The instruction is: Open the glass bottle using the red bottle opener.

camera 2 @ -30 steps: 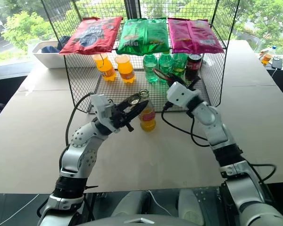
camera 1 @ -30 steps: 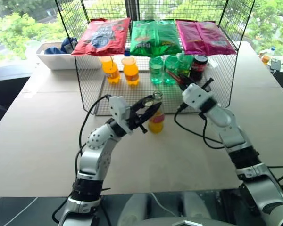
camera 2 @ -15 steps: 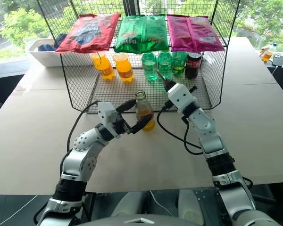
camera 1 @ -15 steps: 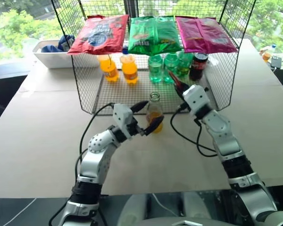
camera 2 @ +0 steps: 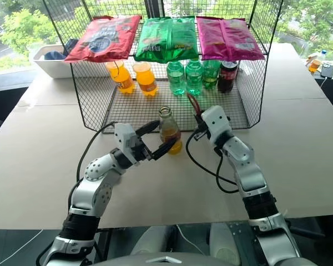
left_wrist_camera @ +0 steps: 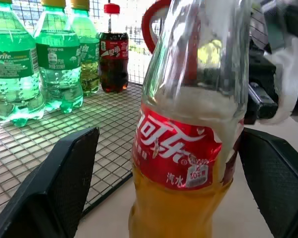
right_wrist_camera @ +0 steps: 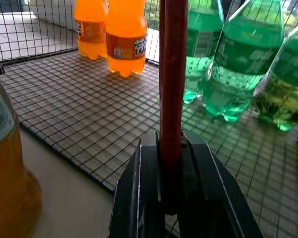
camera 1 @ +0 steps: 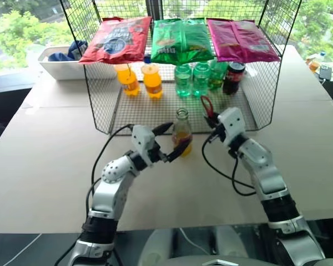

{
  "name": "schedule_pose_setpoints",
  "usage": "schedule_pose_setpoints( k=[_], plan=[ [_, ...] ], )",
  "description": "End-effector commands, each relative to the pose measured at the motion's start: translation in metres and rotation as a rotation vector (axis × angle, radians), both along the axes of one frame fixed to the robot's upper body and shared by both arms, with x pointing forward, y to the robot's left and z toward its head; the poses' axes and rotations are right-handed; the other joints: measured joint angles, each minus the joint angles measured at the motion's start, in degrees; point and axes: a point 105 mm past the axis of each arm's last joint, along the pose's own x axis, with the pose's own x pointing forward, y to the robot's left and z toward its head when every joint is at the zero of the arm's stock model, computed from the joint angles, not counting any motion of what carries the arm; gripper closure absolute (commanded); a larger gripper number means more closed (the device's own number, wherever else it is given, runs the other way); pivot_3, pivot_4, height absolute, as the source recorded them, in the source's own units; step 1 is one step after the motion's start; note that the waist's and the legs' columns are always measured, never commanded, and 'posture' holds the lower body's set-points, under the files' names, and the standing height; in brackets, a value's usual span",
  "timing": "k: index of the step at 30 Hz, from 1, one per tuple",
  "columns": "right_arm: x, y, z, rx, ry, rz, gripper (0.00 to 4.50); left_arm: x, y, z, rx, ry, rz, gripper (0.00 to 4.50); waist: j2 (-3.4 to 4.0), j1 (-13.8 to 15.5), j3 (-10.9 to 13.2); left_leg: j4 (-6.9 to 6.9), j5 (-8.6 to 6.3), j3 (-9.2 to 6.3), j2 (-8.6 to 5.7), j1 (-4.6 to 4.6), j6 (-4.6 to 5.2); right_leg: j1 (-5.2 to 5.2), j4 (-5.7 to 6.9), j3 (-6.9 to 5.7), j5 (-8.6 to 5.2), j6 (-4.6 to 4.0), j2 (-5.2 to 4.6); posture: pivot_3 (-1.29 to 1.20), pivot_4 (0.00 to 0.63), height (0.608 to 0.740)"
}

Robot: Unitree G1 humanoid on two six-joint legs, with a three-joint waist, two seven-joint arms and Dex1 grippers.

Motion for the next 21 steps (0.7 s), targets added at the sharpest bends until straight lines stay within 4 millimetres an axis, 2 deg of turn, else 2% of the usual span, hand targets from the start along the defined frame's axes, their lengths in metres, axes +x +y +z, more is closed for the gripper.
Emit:
schedule_pose_setpoints(
  k=[1,7,9,11,17,21],
  plan=[
    [-0.004,-0.008,0.018,0.059,-0.002,-0.027,4.50,-0.004,0.004,0.009,0.010,-0.055,-0.002,0.06,0.00,-0.02,0.00,0.01,0.00,0.00,0.00,0.01,0.00,0.00,0.02,0.00,0.00,0.00,0.00,0.00,0.150,0.740],
    [-0.017,-0.018,0.000,0.156,0.175,-0.065,4.50,-0.012,0.015,-0.005,0.076,-0.024,0.007,0.06,-0.01,0.01,-0.02,0.00,0.01,-0.03,0.03,0.01,-0.02,-0.02,0.02,-0.02,0.00,0.00,0.01,0.00,0.150,0.740],
    [-0.025,-0.020,-0.004,0.175,0.220,-0.056,3.58,-0.016,0.021,-0.007,0.089,-0.016,0.013,0.00,-0.01,0.02,-0.02,0.00,0.01,-0.01,0.02,0.02,-0.01,-0.02,0.03,0.00,0.00,0.00,0.00,0.00,0.150,0.740],
    [-0.032,-0.022,-0.008,0.173,0.255,-0.041,2.86,-0.016,0.027,-0.007,0.089,-0.009,0.028,0.00,0.00,0.03,-0.01,0.00,0.00,-0.01,0.02,0.02,-0.01,-0.03,0.03,0.00,0.00,0.00,0.00,0.00,0.150,0.740],
    [-0.064,-0.034,-0.022,0.091,0.343,0.012,0.04,-0.014,0.050,0.001,0.059,0.003,0.117,0.00,-0.04,0.24,-0.03,0.01,0.00,-0.04,-0.01,0.01,0.00,0.00,0.02,-0.03,0.00,0.00,-0.04,0.00,0.150,0.740],
    [-0.074,-0.051,-0.020,0.060,0.327,-0.007,0.04,-0.012,0.067,0.000,0.092,0.020,0.187,0.00,-0.06,0.01,-0.05,0.01,0.00,0.00,0.03,0.05,-0.01,0.00,0.06,0.00,0.00,0.01,-0.02,0.00,0.150,0.740]
  ],
)
